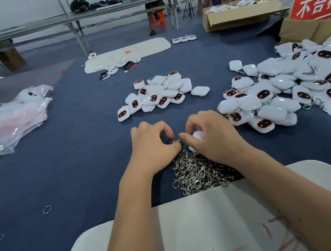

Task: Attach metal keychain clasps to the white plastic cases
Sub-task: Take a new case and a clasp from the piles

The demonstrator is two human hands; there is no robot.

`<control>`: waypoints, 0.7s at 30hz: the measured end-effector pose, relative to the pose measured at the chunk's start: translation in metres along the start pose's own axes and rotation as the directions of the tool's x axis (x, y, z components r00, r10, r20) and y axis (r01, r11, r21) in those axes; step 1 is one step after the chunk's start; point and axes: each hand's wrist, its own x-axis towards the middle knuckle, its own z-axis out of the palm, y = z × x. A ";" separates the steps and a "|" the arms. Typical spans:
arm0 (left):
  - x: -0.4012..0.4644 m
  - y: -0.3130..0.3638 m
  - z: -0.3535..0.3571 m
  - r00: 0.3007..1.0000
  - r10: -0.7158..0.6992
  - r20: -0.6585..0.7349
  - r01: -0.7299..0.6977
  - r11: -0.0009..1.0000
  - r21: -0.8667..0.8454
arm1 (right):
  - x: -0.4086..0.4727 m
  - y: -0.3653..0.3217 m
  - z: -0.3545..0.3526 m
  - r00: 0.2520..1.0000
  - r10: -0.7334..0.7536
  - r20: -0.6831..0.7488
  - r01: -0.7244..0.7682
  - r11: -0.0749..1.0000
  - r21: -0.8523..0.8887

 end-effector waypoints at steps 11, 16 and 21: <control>0.004 -0.002 0.009 0.983 -0.049 -0.179 0.000 0.964 -0.267 | 0.001 0.005 -0.007 0.992 0.051 -0.118 -0.013 0.952 0.306; 0.004 0.010 0.010 0.987 -0.019 -0.160 -0.050 0.910 -0.412 | -0.002 0.000 -0.006 0.976 -0.135 -0.168 0.167 0.967 0.191; 0.003 0.016 0.013 0.993 -0.013 -0.117 -0.044 0.881 -0.470 | 0.000 0.004 -0.007 0.982 0.004 -0.191 0.067 0.928 0.366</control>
